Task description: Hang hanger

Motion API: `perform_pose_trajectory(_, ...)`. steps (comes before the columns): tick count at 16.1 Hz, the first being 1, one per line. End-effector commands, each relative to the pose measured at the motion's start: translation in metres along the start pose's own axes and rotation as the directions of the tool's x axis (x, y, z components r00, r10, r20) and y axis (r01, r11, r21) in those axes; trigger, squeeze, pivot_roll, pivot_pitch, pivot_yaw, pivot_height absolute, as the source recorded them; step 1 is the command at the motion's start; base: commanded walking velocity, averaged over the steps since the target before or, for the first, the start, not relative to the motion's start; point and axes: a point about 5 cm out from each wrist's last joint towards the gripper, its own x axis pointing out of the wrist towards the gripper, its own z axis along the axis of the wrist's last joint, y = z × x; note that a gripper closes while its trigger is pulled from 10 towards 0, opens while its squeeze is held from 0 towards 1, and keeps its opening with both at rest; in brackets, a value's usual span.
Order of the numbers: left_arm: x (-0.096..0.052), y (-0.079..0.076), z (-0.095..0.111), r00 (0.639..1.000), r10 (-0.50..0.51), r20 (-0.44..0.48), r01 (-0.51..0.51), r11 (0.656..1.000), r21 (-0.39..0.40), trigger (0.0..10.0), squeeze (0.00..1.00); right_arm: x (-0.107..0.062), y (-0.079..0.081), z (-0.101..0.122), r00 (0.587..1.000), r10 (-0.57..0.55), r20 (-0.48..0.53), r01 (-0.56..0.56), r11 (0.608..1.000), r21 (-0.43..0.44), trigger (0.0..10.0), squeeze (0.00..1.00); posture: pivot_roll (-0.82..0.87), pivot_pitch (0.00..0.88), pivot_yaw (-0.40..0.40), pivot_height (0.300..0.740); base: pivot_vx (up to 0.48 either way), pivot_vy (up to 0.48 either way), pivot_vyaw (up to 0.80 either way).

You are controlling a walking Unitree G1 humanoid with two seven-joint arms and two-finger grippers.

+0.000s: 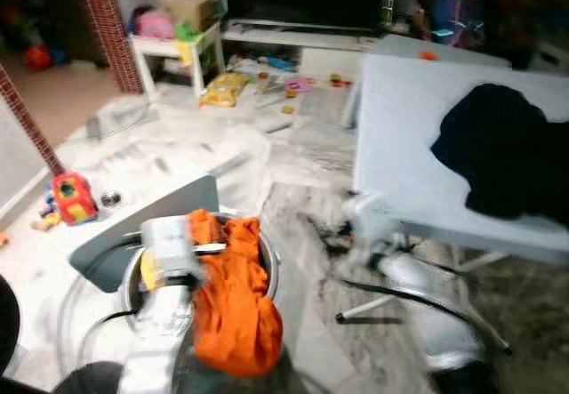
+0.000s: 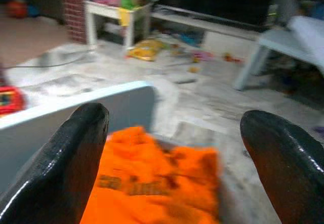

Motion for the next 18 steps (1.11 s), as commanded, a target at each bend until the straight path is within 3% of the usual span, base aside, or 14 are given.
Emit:
perform_pose_trajectory(1, 0.001, -0.009, -0.001, 1.000, -0.014, -0.010, 0.014, 1.000, -0.010, 10.0, 0.00, -0.007, -0.010, -0.003, 1.000, -0.028, -0.014, 0.028, 1.000, -0.012, 10.0, 0.00, -0.04, 0.000, -0.019, 0.740, 0.000, 0.000, 0.00)
perform_pose_trajectory(5, 0.002, -0.007, -0.003, 1.000, -0.002, -0.024, 0.001, 1.000, -0.019, 10.0, 0.00, -0.007, -0.009, -0.003, 0.999, -0.028, -0.016, 0.028, 1.000, -0.011, 10.0, 0.00, -0.04, 0.000, -0.017, 0.740, 0.000, 0.000, 0.00)
perform_pose_trajectory(7, 0.005, -0.006, -0.010, 0.996, -0.018, -0.085, 0.016, 0.999, -0.034, 10.0, 0.00, -0.007, -0.009, -0.003, 0.999, -0.028, -0.018, 0.028, 1.000, -0.012, 10.0, 0.00, -0.04, 0.000, -0.018, 0.740, 0.000, 0.000, 0.00)
perform_pose_trajectory(10, 0.010, 0.001, -0.039, 0.966, -0.043, -0.255, 0.041, 0.999, -0.011, 10.0, 0.00, -0.009, -0.008, -0.003, 1.000, -0.018, -0.024, 0.017, 1.000, -0.021, 10.0, 0.00, -0.06, 0.000, -0.014, 0.740, 0.000, 0.000, 0.00)
perform_pose_trajectory(13, 0.016, 0.014, -0.038, 0.966, 0.011, -0.257, -0.008, 1.000, 0.010, 10.0, 0.00, -0.015, -0.008, -0.001, 0.999, -0.007, -0.039, 0.006, 1.000, -0.012, 10.0, 0.00, -0.07, 0.000, -0.015, 0.740, 0.000, 0.000, 0.00)
perform_pose_trajectory(18, 0.008, 0.012, -0.032, 0.970, 0.034, -0.239, -0.033, 0.999, 0.009, 10.0, 0.00, -0.049, -0.003, -0.011, 0.990, 0.027, -0.142, -0.025, 1.000, 0.014, 10.0, 0.00, -0.10, 0.035, -0.036, 0.740, 0.000, 0.000, 0.00)
